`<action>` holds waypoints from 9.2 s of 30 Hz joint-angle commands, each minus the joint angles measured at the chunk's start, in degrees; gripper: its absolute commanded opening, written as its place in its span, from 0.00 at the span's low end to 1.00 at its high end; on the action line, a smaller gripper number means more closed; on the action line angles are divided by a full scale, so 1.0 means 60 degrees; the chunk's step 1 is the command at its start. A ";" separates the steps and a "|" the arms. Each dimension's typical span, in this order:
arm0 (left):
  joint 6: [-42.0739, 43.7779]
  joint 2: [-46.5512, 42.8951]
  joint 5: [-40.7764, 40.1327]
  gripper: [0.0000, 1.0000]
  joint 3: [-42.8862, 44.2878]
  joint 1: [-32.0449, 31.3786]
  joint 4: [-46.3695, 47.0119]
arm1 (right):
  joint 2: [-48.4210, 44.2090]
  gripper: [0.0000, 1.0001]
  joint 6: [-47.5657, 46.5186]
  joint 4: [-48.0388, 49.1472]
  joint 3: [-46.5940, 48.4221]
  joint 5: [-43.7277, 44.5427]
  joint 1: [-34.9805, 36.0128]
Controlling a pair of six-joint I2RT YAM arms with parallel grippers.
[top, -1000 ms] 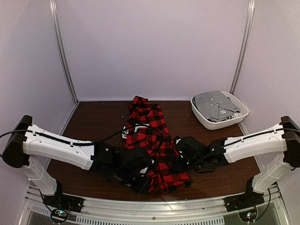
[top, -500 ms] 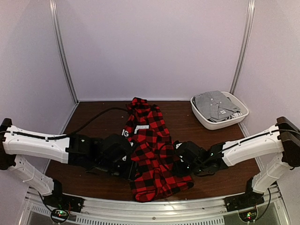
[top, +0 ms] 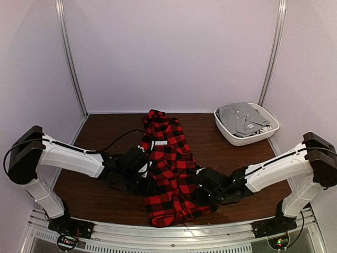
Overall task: Fold and stack the long sleeve shirts
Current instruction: Flatten out the crumpled shirt at the center of the board.
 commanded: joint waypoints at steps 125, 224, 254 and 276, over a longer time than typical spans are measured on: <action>0.2759 0.2102 -0.0784 0.09 0.3174 0.2873 -0.0943 | 0.3093 0.02 -0.0977 0.0410 0.4101 -0.1033 -0.2818; 0.3701 0.0789 -0.2414 0.07 0.3256 0.8161 -0.1551 | -0.0714 0.23 -0.2556 -0.2407 0.2981 0.0410 -0.5848; 0.1633 -0.0137 -0.0512 0.51 0.0373 0.5510 0.0787 | 0.4243 0.54 -0.1056 -0.2787 0.7546 0.0456 -0.1757; 0.1195 0.1540 -0.1869 0.42 0.1088 0.5510 0.1240 | 0.4469 0.57 0.0449 -0.0404 0.6518 -0.0735 -0.2972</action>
